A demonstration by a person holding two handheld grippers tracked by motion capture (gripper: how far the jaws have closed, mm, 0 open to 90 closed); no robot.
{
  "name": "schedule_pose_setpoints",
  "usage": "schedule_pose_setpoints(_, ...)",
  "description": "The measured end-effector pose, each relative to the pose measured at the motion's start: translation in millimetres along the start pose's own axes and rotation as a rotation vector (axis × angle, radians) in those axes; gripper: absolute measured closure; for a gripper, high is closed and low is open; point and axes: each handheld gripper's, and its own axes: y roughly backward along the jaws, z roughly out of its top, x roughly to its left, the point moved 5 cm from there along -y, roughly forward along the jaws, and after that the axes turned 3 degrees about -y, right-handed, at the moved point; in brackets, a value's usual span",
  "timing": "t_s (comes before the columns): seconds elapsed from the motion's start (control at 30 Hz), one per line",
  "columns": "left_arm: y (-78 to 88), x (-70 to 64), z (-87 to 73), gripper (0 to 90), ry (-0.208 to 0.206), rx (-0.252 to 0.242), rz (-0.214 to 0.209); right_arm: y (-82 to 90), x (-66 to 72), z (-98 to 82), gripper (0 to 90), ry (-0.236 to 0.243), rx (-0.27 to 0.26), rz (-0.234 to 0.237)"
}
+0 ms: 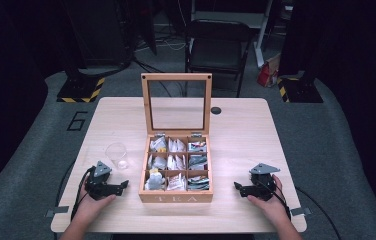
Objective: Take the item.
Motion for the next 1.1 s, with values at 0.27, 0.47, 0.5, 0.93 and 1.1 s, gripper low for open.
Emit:
schedule_pose_setpoints(0.27,0.5,-0.7,-0.4,10.1,0.005,-0.001,-0.003,0.1,-0.4,-0.1,12.9,0.011,0.000,0.010)
schedule_pose_setpoints(0.47,1.6,0.4,-1.1,11.3,-0.010,0.003,-0.002,0.1,-0.5,-0.1,12.9,0.011,0.000,0.010)
schedule_pose_setpoints(0.5,1.9,-0.4,-1.2,11.7,0.000,0.000,-0.006,0.1,-0.4,-0.1,12.9,0.011,0.000,0.010)
schedule_pose_setpoints(0.93,3.3,-0.9,-1.4,18.6,0.001,-0.021,-0.013,0.1,-0.6,-0.1,13.0,0.012,0.000,0.010)
schedule_pose_setpoints(1.1,5.7,-1.5,-0.7,23.6,-0.006,-0.014,-0.028,0.2,-0.6,-0.1,13.0,0.012,0.000,0.008)
